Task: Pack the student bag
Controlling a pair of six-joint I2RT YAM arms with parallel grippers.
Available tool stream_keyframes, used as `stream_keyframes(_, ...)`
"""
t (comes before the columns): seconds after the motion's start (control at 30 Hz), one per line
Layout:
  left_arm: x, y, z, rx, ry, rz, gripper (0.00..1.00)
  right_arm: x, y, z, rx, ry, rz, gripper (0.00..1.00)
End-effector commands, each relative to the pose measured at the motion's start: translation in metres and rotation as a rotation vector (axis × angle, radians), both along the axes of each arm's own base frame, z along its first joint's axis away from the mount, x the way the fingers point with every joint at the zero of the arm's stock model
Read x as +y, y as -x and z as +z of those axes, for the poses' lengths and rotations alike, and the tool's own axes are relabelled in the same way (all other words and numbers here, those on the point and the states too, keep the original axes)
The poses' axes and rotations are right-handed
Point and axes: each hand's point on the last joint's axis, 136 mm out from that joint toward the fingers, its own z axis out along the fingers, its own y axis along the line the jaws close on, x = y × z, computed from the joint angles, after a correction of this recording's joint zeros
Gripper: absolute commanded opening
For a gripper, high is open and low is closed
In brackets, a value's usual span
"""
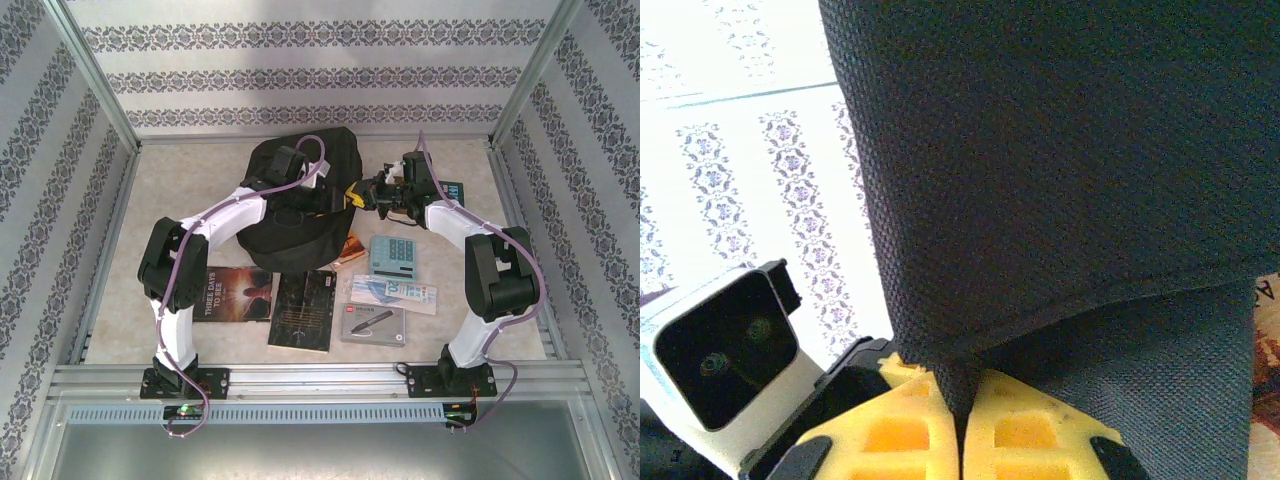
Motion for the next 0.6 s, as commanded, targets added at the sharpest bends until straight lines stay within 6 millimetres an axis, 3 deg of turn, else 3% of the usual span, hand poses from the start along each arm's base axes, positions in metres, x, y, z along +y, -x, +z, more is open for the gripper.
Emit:
stream_keyframes(0.0,-0.012,-0.008,0.013,-0.099,0.028,-0.043,0.4,0.019,0.014,0.026,-0.057,-0.062,0.088,0.0)
stream_keyframes(0.3,-0.01,-0.014,0.018,-0.122,0.038,-0.005,0.0,0.014,0.015,0.023,-0.057,-0.041,0.078,0.0)
stream_keyframes(0.57,0.012,-0.005,0.027,-0.146,0.006,0.05,0.0,-0.004,0.015,0.009,-0.035,0.021,0.029,0.0)
